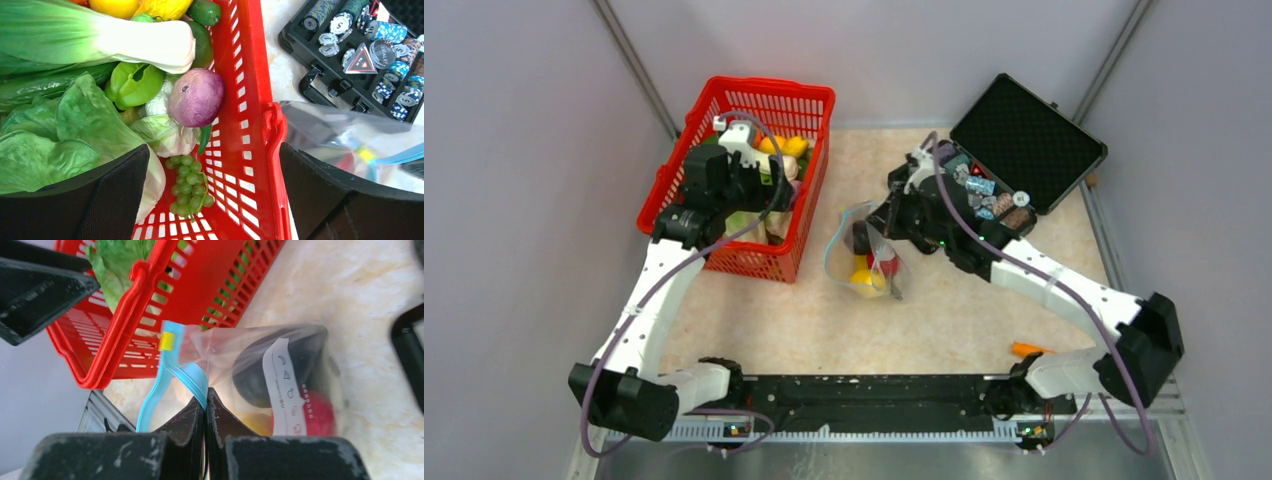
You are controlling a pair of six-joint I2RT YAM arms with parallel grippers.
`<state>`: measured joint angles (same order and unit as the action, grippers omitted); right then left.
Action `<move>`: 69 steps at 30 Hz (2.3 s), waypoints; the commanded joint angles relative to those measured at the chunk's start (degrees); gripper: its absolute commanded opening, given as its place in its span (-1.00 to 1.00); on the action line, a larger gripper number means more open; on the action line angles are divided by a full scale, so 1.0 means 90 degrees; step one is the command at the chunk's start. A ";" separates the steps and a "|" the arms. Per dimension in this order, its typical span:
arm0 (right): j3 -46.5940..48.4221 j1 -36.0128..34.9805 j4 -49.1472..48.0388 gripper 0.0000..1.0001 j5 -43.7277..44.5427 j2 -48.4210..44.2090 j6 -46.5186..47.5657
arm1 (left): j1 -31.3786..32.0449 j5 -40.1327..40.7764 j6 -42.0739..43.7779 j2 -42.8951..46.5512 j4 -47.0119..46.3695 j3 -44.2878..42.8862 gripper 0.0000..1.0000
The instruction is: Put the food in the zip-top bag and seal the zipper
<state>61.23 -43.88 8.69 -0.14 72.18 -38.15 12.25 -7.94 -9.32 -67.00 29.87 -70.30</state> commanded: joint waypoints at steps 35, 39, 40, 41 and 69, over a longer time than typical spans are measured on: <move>-0.0219 -0.0917 -0.0237 -0.99 0.2127 -0.1557 0.0678 | -0.0053 0.0075 0.0244 0.0434 -0.0059 -0.0031 0.98; -0.0532 -0.0887 -0.0358 -0.98 0.1871 -0.1240 0.0417 | -0.0053 -0.0026 0.0323 0.0400 -0.0116 -0.0019 0.97; -0.0468 -0.0893 -0.0242 -0.98 0.1791 -0.1064 0.0371 | -0.0053 -0.0013 0.0335 0.0390 -0.0120 -0.0024 0.97; -0.0372 -0.0891 -0.0090 -0.98 0.1705 -0.0868 0.0335 | -0.0053 0.0011 0.0349 0.0382 -0.0125 -0.0025 0.97; -0.0495 -0.0105 0.0159 -1.00 0.1126 -0.0942 -0.0239 | -0.0959 -0.1778 0.0882 -0.3785 -0.0600 -0.4025 0.98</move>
<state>56.36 -44.93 11.64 11.38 63.88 -38.85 6.87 -13.54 -2.90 -93.73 28.67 -98.94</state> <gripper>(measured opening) 0.004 0.986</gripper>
